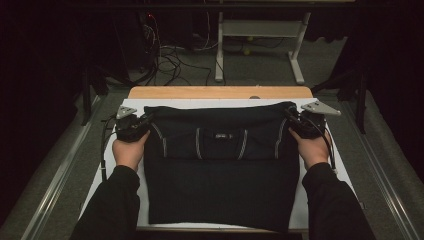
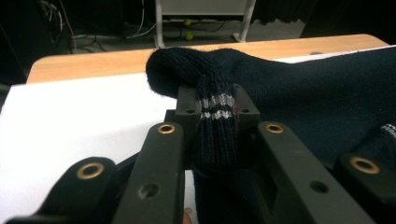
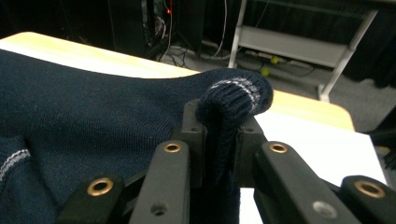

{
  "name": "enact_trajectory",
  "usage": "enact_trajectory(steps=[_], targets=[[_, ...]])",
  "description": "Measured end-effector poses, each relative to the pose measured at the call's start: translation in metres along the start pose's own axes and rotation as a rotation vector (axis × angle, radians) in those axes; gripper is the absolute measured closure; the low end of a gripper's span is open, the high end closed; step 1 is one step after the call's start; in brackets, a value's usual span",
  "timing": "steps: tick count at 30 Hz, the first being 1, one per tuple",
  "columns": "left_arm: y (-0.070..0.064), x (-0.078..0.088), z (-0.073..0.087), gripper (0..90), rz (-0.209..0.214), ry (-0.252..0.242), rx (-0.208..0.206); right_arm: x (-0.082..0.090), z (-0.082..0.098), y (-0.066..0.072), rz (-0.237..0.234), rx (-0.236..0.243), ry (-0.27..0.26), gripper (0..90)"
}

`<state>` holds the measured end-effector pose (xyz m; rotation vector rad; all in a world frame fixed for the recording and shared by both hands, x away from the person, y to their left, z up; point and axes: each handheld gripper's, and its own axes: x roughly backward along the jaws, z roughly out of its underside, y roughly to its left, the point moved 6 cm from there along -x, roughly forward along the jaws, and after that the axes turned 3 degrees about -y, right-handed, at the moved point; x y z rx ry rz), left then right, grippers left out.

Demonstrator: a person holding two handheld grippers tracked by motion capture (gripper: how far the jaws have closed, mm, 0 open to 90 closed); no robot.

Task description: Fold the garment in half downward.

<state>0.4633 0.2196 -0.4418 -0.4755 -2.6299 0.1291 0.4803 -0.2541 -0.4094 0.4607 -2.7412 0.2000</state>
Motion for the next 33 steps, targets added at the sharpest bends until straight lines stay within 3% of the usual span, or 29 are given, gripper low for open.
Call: enact_trajectory(steps=[5,7,8,10,12,15,17,19,21,24,28,33], targets=[[0.004,-0.007,0.015,71.7,-0.004,0.027,0.028,-0.017,0.003,-0.001,0.009,-0.009,0.061,76.8],[0.007,-0.008,0.021,61.0,0.016,0.053,0.056,-0.022,0.009,0.001,0.001,-0.06,0.094,64.4],[0.009,-0.009,0.026,52.7,0.019,0.096,0.046,-0.024,0.013,0.002,0.002,-0.074,0.119,56.5],[0.014,-0.006,0.034,39.7,0.012,0.127,0.047,-0.022,0.021,0.003,0.013,-0.089,0.127,46.5],[0.014,0.001,0.042,35.2,0.031,0.124,0.062,-0.015,0.027,0.0,0.026,-0.109,0.111,39.8],[0.003,0.012,0.055,35.2,0.069,0.139,0.021,-0.005,0.038,0.0,-0.001,-0.135,0.106,35.2],[-0.008,0.018,0.066,35.3,0.1,0.145,-0.006,0.004,0.047,0.003,-0.031,-0.141,0.103,35.0],[-0.017,0.022,0.075,35.6,0.138,0.151,0.001,0.012,0.054,0.012,-0.059,-0.129,0.106,34.2],[-0.027,0.022,0.085,36.0,0.166,0.193,0.008,0.022,0.063,0.028,-0.101,-0.08,0.108,34.0],[-0.042,0.02,0.09,36.2,0.166,0.234,-0.067,0.029,0.082,0.053,-0.153,-0.033,0.157,35.8],[-0.051,0.015,0.093,36.2,0.177,0.246,-0.07,0.031,0.092,0.056,-0.135,-0.024,0.164,39.3],[-0.049,0.011,0.098,38.1,0.168,0.261,-0.055,0.03,0.1,0.05,-0.13,-0.048,0.178,41.0]])
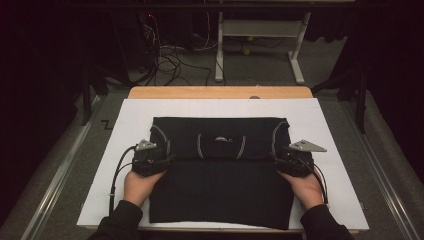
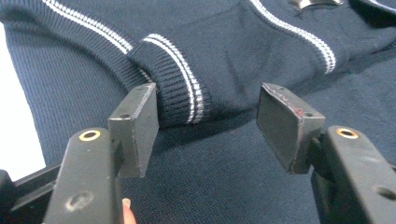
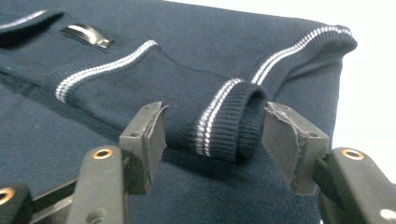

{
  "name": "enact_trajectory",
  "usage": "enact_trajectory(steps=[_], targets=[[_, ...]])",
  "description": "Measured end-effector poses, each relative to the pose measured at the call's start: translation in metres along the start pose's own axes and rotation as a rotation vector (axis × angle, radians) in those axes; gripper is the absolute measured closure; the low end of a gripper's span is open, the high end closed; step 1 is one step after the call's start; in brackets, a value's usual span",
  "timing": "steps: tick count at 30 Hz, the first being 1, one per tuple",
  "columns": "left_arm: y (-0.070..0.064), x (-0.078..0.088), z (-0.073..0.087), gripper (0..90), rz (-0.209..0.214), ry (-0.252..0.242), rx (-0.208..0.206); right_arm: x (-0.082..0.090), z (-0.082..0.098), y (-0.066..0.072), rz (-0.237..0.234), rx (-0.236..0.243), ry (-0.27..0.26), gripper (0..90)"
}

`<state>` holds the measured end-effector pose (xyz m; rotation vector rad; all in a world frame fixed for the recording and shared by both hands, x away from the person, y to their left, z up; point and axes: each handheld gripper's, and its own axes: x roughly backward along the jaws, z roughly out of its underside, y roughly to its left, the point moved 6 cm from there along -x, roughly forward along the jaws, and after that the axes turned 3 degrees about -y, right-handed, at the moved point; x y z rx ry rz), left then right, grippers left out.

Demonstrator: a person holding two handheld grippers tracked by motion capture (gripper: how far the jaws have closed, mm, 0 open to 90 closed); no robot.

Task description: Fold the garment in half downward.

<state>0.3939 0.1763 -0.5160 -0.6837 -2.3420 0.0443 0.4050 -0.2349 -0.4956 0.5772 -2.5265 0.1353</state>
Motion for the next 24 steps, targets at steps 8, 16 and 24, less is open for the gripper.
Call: enact_trajectory(steps=[8,16,24], targets=[[0.004,-0.006,0.005,60.9,-0.003,0.032,0.004,-0.017,0.01,-0.005,0.001,0.0,0.088,53.4],[0.0,0.01,0.0,83.0,-0.01,-0.049,-0.031,-0.006,0.003,0.003,-0.001,0.077,0.019,77.0],[-0.008,0.028,0.004,83.5,0.021,-0.068,-0.053,0.02,0.003,0.009,-0.028,0.092,-0.025,76.9]])
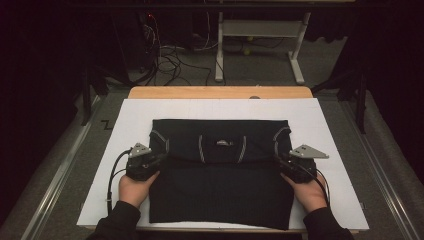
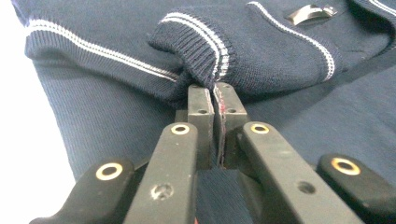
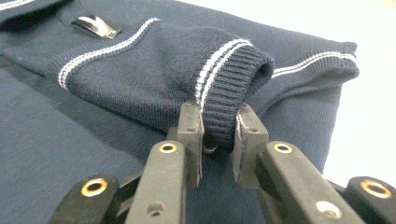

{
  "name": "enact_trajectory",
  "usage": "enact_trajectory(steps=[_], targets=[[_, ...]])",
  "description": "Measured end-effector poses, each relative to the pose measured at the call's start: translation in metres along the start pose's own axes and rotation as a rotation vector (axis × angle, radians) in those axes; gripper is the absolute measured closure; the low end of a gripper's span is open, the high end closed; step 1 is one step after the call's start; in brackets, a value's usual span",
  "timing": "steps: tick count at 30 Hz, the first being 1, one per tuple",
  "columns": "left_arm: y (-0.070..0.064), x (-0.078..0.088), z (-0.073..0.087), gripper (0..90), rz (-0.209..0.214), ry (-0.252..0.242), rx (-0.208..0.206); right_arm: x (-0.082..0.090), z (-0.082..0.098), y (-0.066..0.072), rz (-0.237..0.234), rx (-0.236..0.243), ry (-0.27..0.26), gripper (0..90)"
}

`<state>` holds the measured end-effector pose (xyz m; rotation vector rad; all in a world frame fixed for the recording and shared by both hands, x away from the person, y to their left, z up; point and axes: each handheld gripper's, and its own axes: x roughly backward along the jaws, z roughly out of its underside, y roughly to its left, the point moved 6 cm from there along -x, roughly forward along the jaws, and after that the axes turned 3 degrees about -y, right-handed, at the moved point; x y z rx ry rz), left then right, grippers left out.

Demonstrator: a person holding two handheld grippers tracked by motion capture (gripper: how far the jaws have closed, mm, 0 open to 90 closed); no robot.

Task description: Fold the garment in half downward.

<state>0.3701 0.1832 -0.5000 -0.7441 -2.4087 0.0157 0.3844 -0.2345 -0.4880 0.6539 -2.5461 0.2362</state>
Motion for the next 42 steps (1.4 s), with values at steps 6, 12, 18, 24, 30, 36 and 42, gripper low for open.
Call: enact_trajectory(steps=[6,12,18,24,30,36,42], targets=[[-0.008,0.014,0.01,83.5,0.016,0.008,-0.003,0.018,0.009,0.007,-0.022,0.013,-0.008,76.8],[-0.016,0.027,0.026,83.2,0.04,0.028,-0.007,0.035,0.019,0.016,-0.047,0.016,-0.002,76.5],[-0.019,0.027,0.047,81.7,0.049,0.111,0.028,0.04,0.035,0.018,-0.061,0.013,0.043,72.0],[-0.02,0.028,0.043,49.5,0.051,0.069,0.024,0.044,0.043,0.012,-0.055,-0.036,0.043,44.0],[-0.025,0.028,0.032,29.3,0.043,-0.051,-0.047,0.048,0.037,0.009,-0.057,-0.046,-0.027,29.2],[-0.035,0.029,0.023,12.4,0.08,-0.09,-0.074,0.047,0.03,0.01,-0.063,-0.066,-0.076,9.0],[-0.041,0.024,0.018,0.0,0.088,-0.074,-0.078,0.042,0.026,0.015,-0.054,-0.069,-0.074,0.2]])
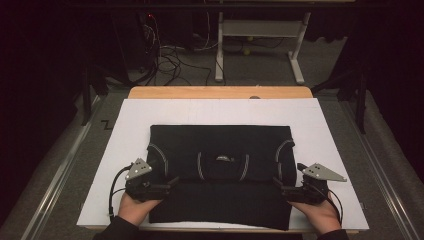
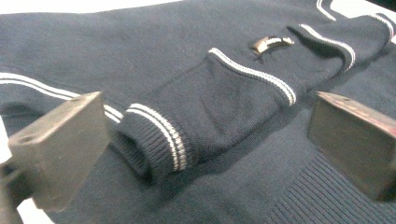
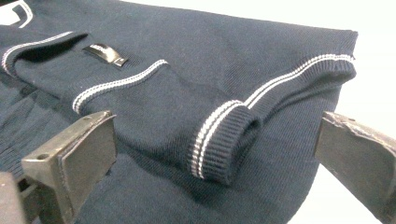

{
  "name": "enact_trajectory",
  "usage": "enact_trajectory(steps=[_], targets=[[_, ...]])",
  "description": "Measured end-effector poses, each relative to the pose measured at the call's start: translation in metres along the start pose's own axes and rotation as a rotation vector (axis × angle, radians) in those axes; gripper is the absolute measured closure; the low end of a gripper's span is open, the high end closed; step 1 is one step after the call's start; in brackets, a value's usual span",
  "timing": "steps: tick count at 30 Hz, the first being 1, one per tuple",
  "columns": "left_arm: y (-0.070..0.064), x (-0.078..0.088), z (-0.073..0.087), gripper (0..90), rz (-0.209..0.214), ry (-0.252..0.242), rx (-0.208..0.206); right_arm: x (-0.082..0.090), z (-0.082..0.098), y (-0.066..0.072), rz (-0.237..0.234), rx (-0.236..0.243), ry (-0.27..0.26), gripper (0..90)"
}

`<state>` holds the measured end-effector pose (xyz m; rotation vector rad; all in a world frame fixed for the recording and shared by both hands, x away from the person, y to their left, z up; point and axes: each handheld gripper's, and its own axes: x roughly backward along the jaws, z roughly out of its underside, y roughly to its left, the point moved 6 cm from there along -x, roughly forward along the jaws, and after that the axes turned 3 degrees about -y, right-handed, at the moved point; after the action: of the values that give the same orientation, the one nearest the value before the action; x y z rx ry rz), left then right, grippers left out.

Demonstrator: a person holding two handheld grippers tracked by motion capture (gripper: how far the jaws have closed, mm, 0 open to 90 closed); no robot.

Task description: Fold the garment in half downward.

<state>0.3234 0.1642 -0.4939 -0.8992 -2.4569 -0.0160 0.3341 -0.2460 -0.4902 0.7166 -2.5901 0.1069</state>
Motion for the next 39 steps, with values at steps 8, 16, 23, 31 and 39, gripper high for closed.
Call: enact_trajectory(steps=[8,16,23,31,39], targets=[[0.01,-0.005,-0.007,0.0,-0.022,-0.025,0.036,-0.006,-0.006,0.013,-0.02,0.03,-0.006,0.2],[0.004,-0.019,-0.021,0.0,-0.009,-0.021,0.038,-0.018,-0.011,0.017,-0.037,0.028,-0.013,0.2],[0.006,-0.04,-0.033,0.0,0.017,-0.004,0.073,-0.032,-0.023,0.018,-0.039,0.041,-0.017,0.2],[0.005,-0.055,-0.043,0.0,0.023,0.012,0.049,-0.046,-0.035,0.019,-0.059,0.029,0.0,2.1],[0.011,-0.06,-0.052,3.2,0.003,-0.002,0.07,-0.065,-0.041,0.02,-0.075,0.025,0.035,6.9]])
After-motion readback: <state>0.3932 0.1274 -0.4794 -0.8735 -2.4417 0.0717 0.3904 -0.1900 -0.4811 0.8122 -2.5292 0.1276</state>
